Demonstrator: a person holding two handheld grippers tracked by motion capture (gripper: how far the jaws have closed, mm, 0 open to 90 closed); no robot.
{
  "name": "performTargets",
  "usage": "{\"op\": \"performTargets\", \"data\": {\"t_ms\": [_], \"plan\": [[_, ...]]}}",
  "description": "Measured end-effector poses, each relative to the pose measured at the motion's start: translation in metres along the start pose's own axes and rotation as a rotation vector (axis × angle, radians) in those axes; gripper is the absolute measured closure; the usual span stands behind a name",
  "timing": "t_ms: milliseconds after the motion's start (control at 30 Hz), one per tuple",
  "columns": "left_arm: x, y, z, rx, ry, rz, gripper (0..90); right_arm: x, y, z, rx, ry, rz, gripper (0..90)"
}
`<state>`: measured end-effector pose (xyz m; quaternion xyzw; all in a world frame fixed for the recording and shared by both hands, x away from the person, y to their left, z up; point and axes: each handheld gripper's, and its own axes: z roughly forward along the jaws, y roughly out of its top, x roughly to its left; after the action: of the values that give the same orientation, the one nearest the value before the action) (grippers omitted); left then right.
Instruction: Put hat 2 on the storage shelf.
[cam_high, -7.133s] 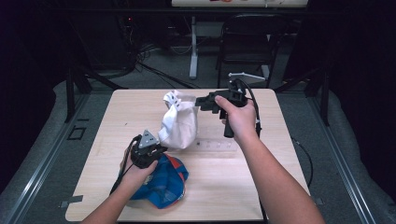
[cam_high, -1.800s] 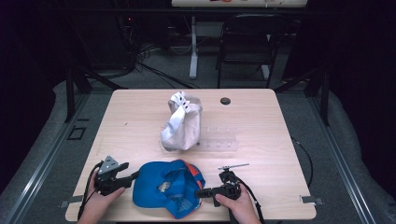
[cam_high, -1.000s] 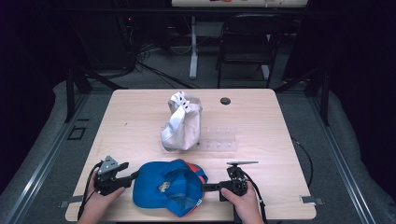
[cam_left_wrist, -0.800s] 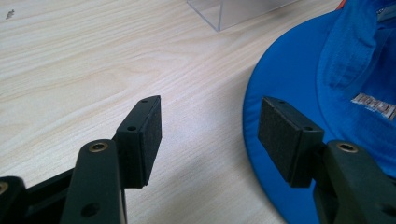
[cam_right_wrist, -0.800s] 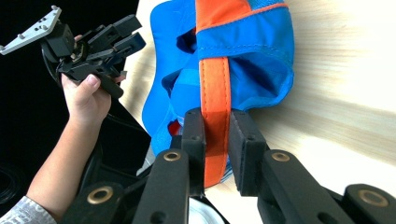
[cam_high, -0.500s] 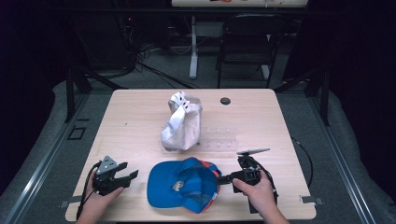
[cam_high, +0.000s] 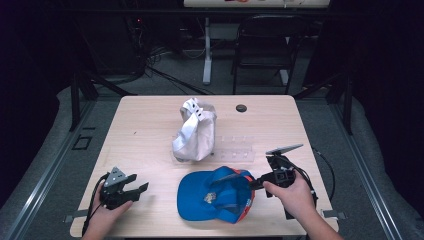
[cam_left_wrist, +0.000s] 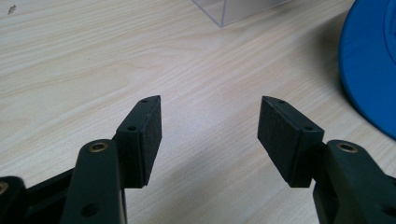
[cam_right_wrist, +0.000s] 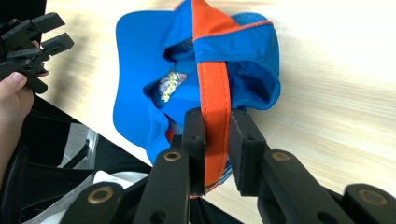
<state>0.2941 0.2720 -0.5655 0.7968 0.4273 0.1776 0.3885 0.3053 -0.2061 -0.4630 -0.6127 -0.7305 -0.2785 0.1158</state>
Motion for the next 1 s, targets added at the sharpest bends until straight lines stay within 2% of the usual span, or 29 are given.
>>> {"op": "performTargets", "data": {"t_ms": [100,200,233,267,400,733,867,900,933,1000], "plan": [[0.000,0.000,0.000,0.002,0.000,0.003,40.5,0.007,0.006,-0.012,0.000,-0.024,0.016,77.9],[0.000,0.000,0.000,0.003,0.000,0.004,40.5,0.017,0.014,-0.029,0.014,-0.066,0.001,78.0],[0.000,0.000,0.000,0.004,-0.002,0.004,40.5,0.024,0.019,-0.038,0.008,-0.088,0.001,78.0],[0.000,0.000,0.000,0.004,-0.002,0.004,40.5,0.024,0.019,-0.038,0.008,-0.088,0.001,78.0],[0.000,0.000,0.000,0.003,-0.005,0.005,40.5,0.042,0.030,-0.062,0.026,-0.127,0.002,77.9],[-0.001,0.000,0.000,0.012,-0.010,0.004,40.5,0.066,0.046,-0.093,0.056,-0.180,0.025,78.0],[0.000,0.000,0.000,0.011,-0.010,0.005,40.6,0.070,0.050,-0.100,0.061,-0.155,0.044,78.0],[0.000,0.000,0.000,0.007,-0.009,0.007,40.5,0.072,0.052,-0.106,0.059,-0.121,0.067,77.9],[0.000,0.000,0.000,0.007,-0.009,0.007,40.5,0.072,0.052,-0.106,0.059,-0.121,0.067,77.9],[0.000,0.000,-0.001,0.007,-0.008,0.005,40.5,0.071,0.055,-0.113,0.059,-0.058,0.086,77.9]]}}
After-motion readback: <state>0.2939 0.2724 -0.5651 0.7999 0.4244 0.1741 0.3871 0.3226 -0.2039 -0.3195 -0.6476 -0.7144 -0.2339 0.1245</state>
